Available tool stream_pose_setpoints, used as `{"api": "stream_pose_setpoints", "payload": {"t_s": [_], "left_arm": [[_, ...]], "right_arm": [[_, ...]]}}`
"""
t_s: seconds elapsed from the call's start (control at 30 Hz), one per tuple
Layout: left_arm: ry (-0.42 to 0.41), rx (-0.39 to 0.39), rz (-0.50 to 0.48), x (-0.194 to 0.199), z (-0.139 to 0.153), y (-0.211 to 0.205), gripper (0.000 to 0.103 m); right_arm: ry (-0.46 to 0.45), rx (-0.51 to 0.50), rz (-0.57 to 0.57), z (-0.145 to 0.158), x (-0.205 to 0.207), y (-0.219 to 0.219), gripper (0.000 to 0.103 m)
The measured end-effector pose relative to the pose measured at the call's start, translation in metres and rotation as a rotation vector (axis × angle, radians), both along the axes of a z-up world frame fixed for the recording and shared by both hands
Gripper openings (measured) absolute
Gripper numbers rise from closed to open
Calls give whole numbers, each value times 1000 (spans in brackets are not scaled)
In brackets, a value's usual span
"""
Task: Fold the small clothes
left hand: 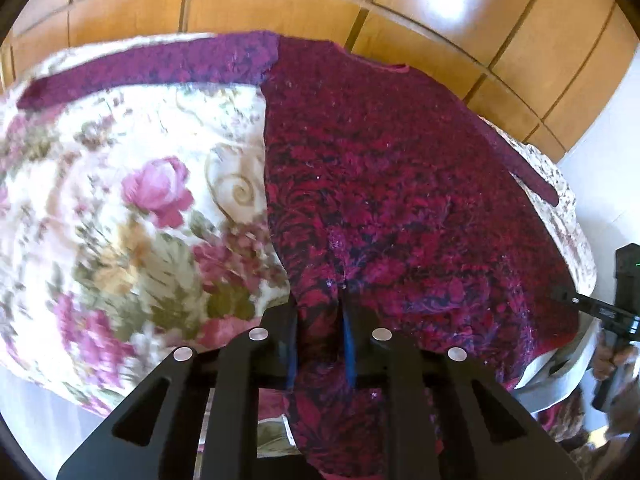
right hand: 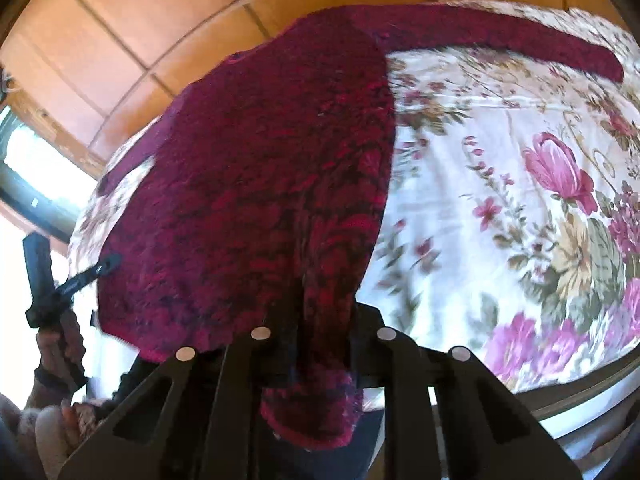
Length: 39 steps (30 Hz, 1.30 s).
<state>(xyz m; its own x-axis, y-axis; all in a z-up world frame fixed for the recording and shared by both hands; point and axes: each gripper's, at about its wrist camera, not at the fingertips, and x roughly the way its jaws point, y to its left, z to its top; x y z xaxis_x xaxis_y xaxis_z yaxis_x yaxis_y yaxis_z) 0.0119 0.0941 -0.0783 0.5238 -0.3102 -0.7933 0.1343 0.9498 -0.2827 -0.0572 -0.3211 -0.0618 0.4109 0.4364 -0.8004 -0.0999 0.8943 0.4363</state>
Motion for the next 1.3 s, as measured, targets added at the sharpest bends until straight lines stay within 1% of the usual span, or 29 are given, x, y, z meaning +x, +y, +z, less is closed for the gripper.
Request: {"api": "stream_pose_setpoints", "payload": {"t_s": [0.07,0.13,0.17,0.2,0.23,0.27,0.3,0.33,0.4,0.43,0.47,0.5,0.53,0.57,0.6,0.67,0.73,0.8,0.9,0.97,1.07,1.1,1.17,1.2,1.3], "left_arm": [[-5,34,18,2,5,10,16],[13,26,35,3,5,22,16],[25,25,24,2,5,25,17],[27,43,18,1,6,23,22],[27,61,20,0,6,21,28],[26,77,23,-1,8,18,33],[20,84,19,-3,11,15,44],[-8,74,25,-4,17,13,53],[-56,30,43,-4,28,10,56],[-70,1,48,-1,33,8,56],[-88,-38,45,2,38,3,56],[-98,-56,41,5,42,-3,59],[-113,-71,28,11,44,-16,66],[-118,-70,16,15,44,-26,69],[-118,-65,-6,21,44,-37,69],[-116,-47,-63,32,40,-66,69],[-99,-26,-103,44,33,-90,69],[-78,-24,-129,51,27,-106,69],[-28,-21,-146,62,16,-121,69],[7,-15,-143,67,6,-125,69],[37,-13,-137,72,-3,-127,70],[42,-15,-137,75,-4,-128,71],[48,-22,-133,77,-7,-130,72],[50,-26,-132,78,-6,-130,73],[59,-52,-133,83,-6,-128,74]], "right_arm": [[2,8,42,4,-10,8,15],[11,-17,76,0,-17,19,15],[22,-29,75,-4,-17,20,15],[34,-38,61,-9,-16,21,15],[47,-28,46,-11,-13,17,18],[59,-7,33,-13,-8,14,22],[58,6,11,-12,-4,7,35],[42,9,-12,-8,-3,1,52],[-1,31,-103,2,8,-22,66],[-13,44,-164,3,20,-40,66],[-23,55,-203,4,26,-51,66],[-43,72,-278,4,37,-71,67],[-51,86,-352,1,47,-91,67],[-54,110,-424,-3,58,-110,67],[-59,157,-515,-9,71,-136,67],[-59,227,-673,-21,95,-178,65],[-65,273,-788,-30,116,-209,59],[-62,302,-895,-38,138,-238,56],[-55,313,-972,-47,167,-269,55],[-39,298,-1014,-53,183,-287,55],[-16,281,-1036,-64,204,-313,55],[-19,265,-1032,-63,208,-317,53],[-13,214,-1009,-60,213,-320,19],[-15,166,-1007,-55,212,-315,9],[-73,59,-992,-42,192,-305,7]]}}
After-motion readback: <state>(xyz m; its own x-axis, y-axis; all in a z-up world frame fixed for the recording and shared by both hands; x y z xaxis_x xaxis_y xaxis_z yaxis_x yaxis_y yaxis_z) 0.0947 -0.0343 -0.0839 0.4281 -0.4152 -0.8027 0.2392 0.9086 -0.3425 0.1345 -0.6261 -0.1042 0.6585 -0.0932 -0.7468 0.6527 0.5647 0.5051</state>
